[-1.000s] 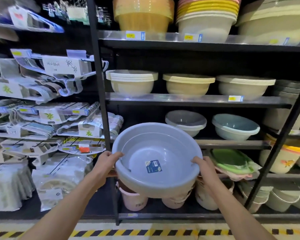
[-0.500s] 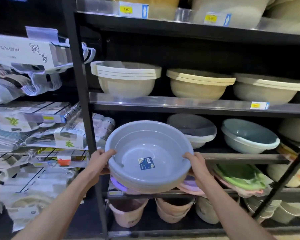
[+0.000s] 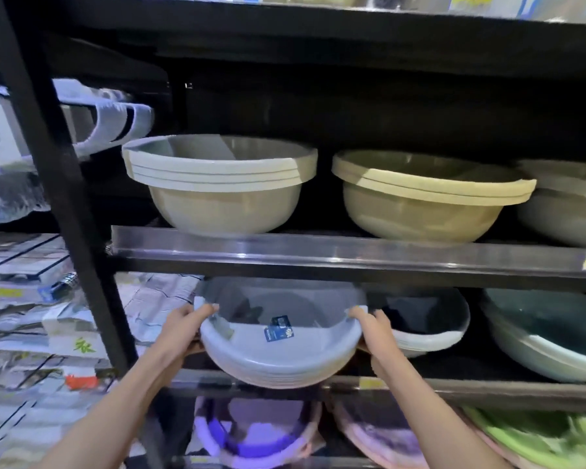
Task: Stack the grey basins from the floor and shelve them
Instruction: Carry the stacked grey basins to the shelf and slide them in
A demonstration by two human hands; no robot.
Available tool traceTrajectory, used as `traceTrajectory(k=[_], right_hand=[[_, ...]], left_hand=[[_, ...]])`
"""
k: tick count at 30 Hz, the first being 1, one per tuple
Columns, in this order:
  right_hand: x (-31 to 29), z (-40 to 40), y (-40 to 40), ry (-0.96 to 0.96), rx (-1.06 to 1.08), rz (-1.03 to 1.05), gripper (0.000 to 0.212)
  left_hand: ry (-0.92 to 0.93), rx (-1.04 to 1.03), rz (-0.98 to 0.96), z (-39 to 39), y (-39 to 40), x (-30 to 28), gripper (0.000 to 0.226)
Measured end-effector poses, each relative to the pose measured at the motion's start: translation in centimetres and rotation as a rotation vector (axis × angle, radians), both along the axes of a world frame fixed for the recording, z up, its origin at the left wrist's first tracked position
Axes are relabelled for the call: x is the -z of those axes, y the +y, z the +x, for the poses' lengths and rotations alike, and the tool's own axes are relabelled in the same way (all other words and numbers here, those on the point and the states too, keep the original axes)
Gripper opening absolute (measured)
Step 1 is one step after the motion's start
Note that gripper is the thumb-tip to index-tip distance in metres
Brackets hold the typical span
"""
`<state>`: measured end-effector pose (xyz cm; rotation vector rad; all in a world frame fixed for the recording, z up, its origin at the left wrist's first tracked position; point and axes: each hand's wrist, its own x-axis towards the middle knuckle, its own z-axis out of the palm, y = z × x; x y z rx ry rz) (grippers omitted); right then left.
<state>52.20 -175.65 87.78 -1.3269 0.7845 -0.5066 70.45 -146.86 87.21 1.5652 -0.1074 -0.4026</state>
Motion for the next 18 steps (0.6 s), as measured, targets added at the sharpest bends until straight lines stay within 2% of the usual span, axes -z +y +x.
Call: traceTrajectory(k=[2, 7, 13, 15, 18], right_hand=[[0.6, 1.6, -1.3, 0.033, 0.010, 0.048, 0.045], [1.6, 4.8, -2.7, 0.058, 0.076, 0.111, 0.042], [2.1, 6.9, -2.1, 0.041, 0.077, -0.041, 0.042], [2.8, 7.2, -1.8, 0.055, 0.056, -0.034, 0.050], [4.3, 7.3, -1.4, 0.065, 0.045, -0.026, 0.051]], left_hand=[[0.020, -0.011, 0.005, 1.5, -1.1, 0.2, 0.051], [0.079, -0.093, 0.034, 4.8, -3.0, 1.4, 0.033], [0.092, -0.102, -0.012, 6.5, -2.8, 2.9, 0.034], [0.080, -0.104, -0.025, 6.8, -2.3, 3.4, 0.033], [0.082, -0.114, -0.006, 7.3, -2.0, 4.3, 0.033]])
